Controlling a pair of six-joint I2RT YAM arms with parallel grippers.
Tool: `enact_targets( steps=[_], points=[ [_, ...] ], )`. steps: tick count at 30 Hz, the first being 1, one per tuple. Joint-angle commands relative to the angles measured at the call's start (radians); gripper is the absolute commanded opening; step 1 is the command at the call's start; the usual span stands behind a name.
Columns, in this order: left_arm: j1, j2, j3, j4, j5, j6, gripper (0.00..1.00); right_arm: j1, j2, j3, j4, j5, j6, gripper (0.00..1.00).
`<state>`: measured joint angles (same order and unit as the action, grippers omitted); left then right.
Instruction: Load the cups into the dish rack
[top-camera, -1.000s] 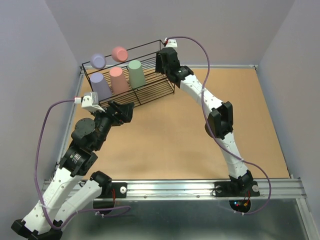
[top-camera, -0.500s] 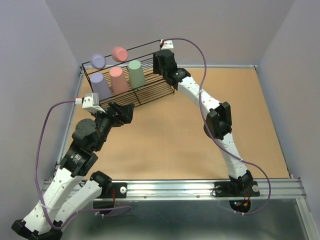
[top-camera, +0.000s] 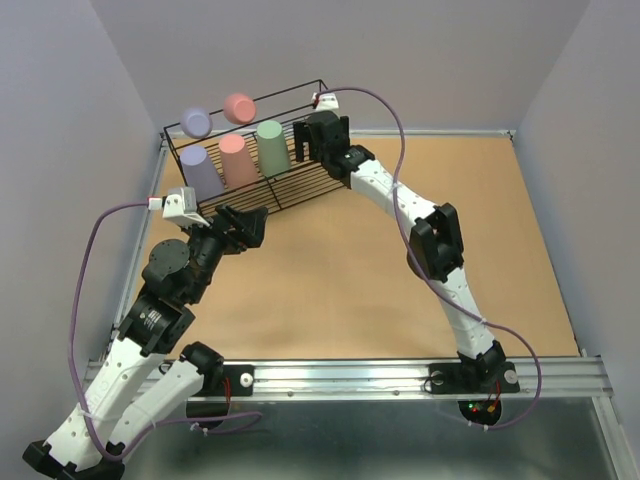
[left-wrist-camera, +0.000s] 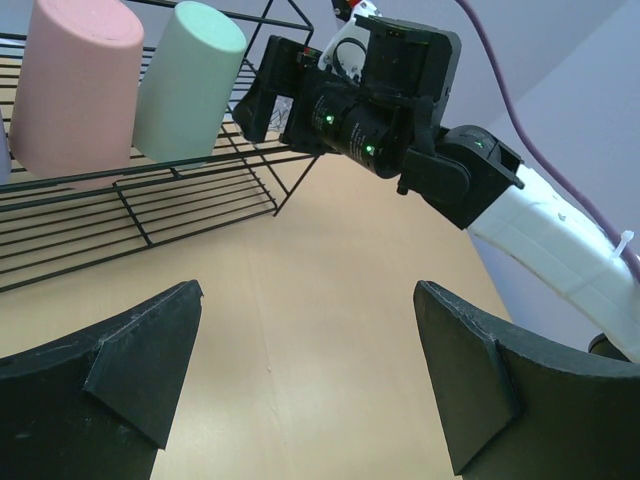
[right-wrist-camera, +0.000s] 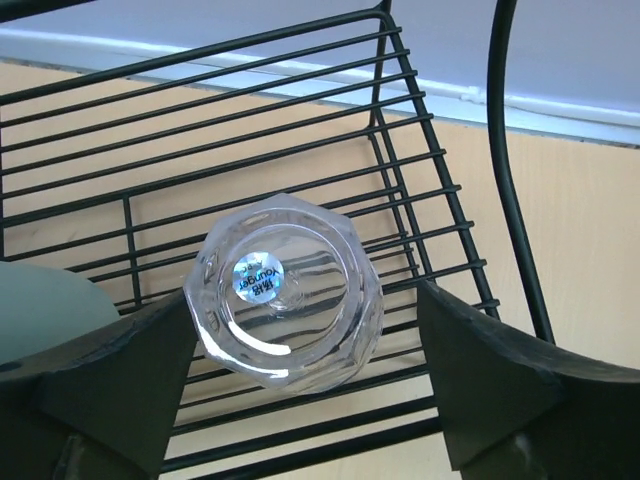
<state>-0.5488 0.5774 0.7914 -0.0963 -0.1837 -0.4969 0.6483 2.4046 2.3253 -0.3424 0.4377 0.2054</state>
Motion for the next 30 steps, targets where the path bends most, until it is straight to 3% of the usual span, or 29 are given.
enact_targets(
  steps=[1, 13, 17, 21, 25, 30],
  points=[
    [-0.002, -0.01, -0.012, 0.043, 0.01, 0.021, 0.99, 0.007, -0.093, -0.033, -0.014, 0.03, 0.015, 1.0],
    [-0.002, 0.009, 0.012, 0.041, 0.007, 0.04, 0.99, 0.007, -0.254, -0.037, -0.009, 0.061, 0.006, 1.0],
    [-0.002, 0.013, 0.031, 0.043, -0.006, 0.058, 0.99, 0.007, -0.396, -0.15, -0.009, 0.046, 0.038, 1.0],
    [-0.002, 0.029, 0.048, 0.041, -0.008, 0.073, 0.99, 0.007, -0.617, -0.433, -0.009, -0.011, 0.13, 1.0],
    [-0.002, 0.051, 0.063, 0.041, -0.016, 0.096, 0.99, 0.007, -0.871, -0.819, -0.007, -0.077, 0.238, 1.0],
    [0.0, 0.055, 0.051, 0.035, -0.066, 0.138, 0.99, 0.007, -1.166, -1.078, -0.006, -0.05, 0.302, 1.0]
  ],
)
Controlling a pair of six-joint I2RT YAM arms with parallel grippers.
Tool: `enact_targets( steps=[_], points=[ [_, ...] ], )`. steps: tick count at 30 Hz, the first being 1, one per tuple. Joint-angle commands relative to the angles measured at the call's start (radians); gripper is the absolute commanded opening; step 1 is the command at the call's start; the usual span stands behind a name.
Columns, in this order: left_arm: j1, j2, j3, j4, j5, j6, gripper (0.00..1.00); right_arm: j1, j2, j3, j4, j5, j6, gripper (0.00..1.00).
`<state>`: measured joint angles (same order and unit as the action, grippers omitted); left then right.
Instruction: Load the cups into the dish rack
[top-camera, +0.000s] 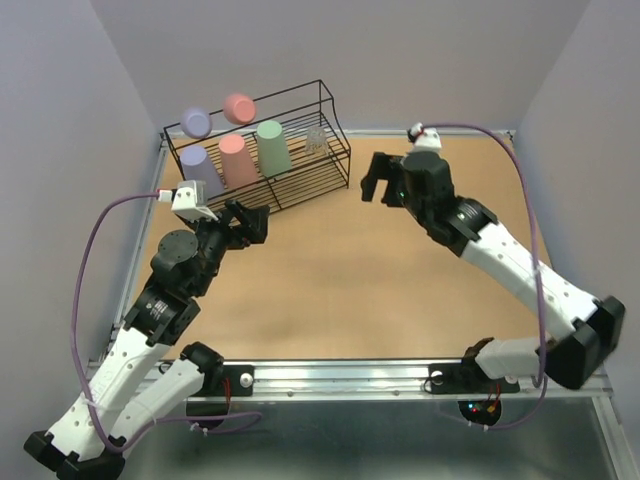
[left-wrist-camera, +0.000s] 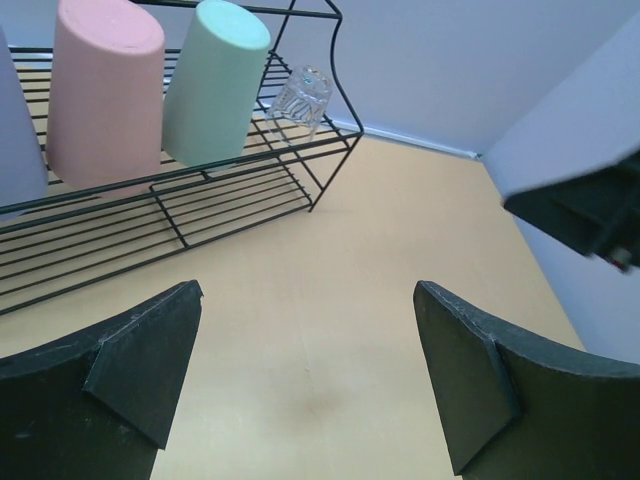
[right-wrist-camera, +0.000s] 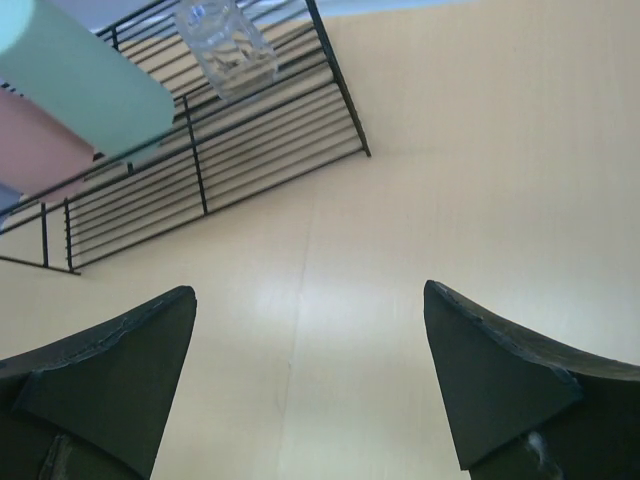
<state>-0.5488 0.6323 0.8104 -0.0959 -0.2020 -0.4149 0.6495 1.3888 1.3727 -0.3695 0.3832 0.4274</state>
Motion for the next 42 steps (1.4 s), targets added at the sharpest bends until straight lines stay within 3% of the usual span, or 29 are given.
enact_targets(
  steps=[1, 7, 13, 18, 23, 28, 32, 42],
  points=[
    [0.0, 0.0, 0.029, 0.035, -0.056, 0.056, 0.99, 0.006, -0.196, -0.151, 0.02, 0.008, 0.083, 1.0],
    [0.001, 0.03, -0.005, 0.091, -0.108, 0.033, 0.99, 0.006, -0.453, -0.3, 0.007, 0.055, 0.106, 1.0],
    [0.001, 0.099, -0.017, 0.145, -0.269, -0.016, 0.99, 0.006, -0.658, -0.42, -0.043, 0.06, 0.203, 1.0],
    [0.001, 0.075, -0.057, 0.179, -0.322, 0.08, 0.99, 0.004, -0.799, -0.533, -0.1, -0.012, 0.301, 1.0],
    [0.001, -0.029, -0.169, 0.289, -0.393, 0.195, 0.99, 0.006, -0.884, -0.604, -0.129, -0.029, 0.356, 1.0],
    [0.001, -0.172, -0.387, 0.499, -0.427, 0.347, 0.96, 0.006, -0.953, -0.627, -0.172, -0.015, 0.378, 1.0],
    [0.004, -0.158, -0.441, 0.461, -0.551, 0.256, 0.96, 0.006, -0.994, -0.63, -0.203, -0.024, 0.393, 1.0],
    [0.012, -0.137, -0.585, 0.588, -0.59, 0.248, 0.97, 0.006, -0.958, -0.578, -0.25, -0.112, 0.43, 1.0]
  ],
)
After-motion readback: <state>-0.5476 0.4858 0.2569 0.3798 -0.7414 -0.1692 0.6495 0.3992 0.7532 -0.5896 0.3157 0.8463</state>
